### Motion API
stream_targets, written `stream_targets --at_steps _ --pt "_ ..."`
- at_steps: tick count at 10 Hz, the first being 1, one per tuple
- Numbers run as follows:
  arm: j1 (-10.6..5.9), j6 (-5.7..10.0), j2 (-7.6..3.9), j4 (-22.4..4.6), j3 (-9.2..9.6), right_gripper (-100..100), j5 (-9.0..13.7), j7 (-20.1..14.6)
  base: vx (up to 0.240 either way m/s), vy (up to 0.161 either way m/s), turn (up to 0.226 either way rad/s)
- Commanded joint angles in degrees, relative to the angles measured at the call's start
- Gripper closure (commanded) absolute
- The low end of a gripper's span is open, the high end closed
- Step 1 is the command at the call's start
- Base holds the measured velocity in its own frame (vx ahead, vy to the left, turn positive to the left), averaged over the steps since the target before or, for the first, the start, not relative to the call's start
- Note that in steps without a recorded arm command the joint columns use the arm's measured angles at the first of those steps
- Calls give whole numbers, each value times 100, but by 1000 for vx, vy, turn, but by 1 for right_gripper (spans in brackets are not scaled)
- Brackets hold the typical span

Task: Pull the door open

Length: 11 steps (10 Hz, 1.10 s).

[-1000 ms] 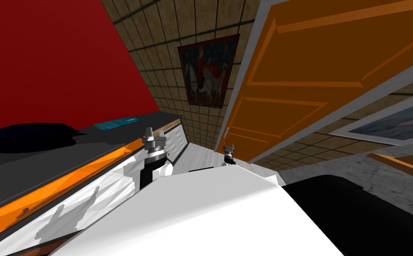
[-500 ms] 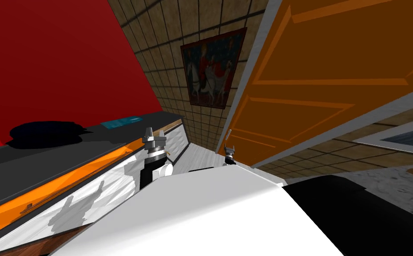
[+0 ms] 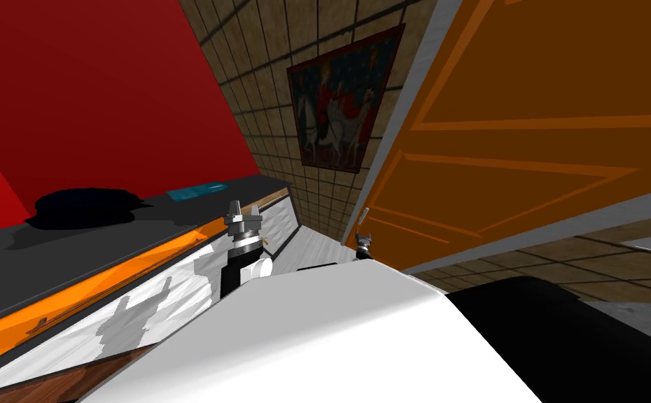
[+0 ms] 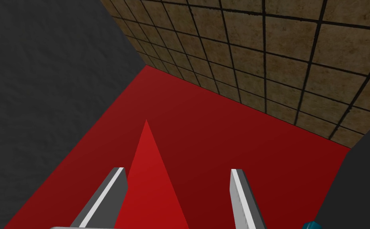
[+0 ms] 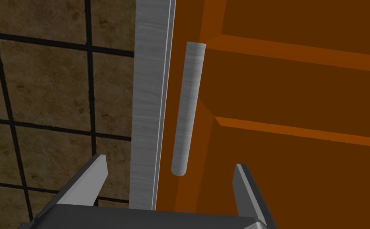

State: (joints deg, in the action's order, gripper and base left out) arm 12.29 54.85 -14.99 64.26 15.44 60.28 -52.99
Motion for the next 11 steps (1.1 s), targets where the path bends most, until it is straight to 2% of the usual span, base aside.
stream_targets --at_steps 1,5,6,7,11 --pt "-54 58 -51 -208 34 -100 163 -188 75 -75 129" --pt "-153 178 -137 -635 120 -100 576 -554 78 -62 124" --pt "-107 158 -106 -517 110 -100 516 -457 36 -33 27" --pt "-78 183 -220 -606 128 -100 522 -648 109 -15 -6" --pt "-4 229 -493 -805 165 -100 511 -1075 154 -12 2"
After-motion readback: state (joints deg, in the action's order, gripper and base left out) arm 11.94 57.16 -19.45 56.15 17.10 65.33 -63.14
